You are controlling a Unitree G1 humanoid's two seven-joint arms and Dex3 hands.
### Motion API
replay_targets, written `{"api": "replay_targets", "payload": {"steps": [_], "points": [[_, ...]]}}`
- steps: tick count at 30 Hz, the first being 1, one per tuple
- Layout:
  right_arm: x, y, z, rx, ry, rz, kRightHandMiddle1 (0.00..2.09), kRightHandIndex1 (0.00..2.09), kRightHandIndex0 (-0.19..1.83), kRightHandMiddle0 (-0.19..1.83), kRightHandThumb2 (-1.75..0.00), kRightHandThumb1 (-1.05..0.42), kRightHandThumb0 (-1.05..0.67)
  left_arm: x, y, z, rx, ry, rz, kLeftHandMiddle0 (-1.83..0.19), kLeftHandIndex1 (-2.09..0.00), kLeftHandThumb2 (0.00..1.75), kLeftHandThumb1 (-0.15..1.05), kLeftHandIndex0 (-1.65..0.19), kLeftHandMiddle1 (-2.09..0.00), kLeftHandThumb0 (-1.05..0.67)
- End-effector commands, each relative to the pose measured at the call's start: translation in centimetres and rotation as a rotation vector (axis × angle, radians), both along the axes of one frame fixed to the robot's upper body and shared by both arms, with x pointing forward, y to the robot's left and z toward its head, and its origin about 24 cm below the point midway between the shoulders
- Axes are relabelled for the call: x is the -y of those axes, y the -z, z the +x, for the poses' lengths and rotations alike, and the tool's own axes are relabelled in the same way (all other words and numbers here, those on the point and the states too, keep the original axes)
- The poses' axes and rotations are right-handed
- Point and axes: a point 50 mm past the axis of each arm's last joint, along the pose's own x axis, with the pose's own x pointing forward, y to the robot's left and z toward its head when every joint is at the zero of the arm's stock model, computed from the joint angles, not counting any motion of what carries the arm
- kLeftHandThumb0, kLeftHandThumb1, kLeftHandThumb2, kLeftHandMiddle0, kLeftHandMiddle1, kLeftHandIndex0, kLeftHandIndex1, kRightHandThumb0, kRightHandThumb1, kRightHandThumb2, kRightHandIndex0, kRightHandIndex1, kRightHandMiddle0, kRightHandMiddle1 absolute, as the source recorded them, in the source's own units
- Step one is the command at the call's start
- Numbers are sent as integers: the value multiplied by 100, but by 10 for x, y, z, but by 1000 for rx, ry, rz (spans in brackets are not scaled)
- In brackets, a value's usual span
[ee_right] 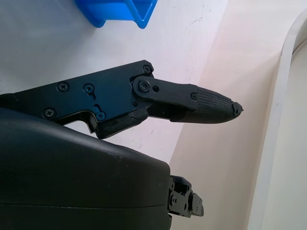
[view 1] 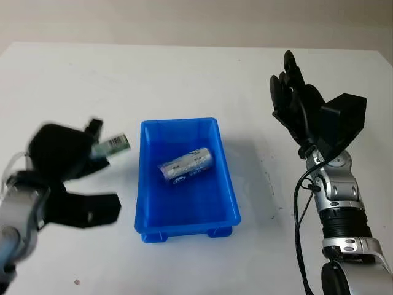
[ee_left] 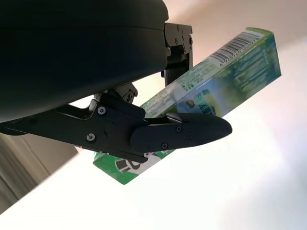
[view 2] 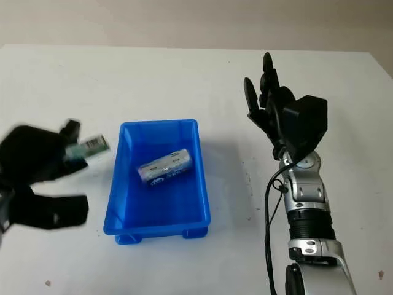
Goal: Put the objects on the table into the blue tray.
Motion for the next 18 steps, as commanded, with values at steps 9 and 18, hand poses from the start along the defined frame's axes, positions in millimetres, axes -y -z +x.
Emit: {"api": "replay_targets", "payload": {"steps": [9,18], "points": [[4,-2,-2,19,5,-1,0,0,-19,-19,-55,-105,-69,13,-86,-7,382,85,-39,-95,-209,27,105,-33,-209,-56],[3,-3,-1,20,-9,-9,0,0,-19,-19,-56,-105,-69,81,-110,-24,341,621,-392,-100,-207,18,105,-48,-209,-48]]}}
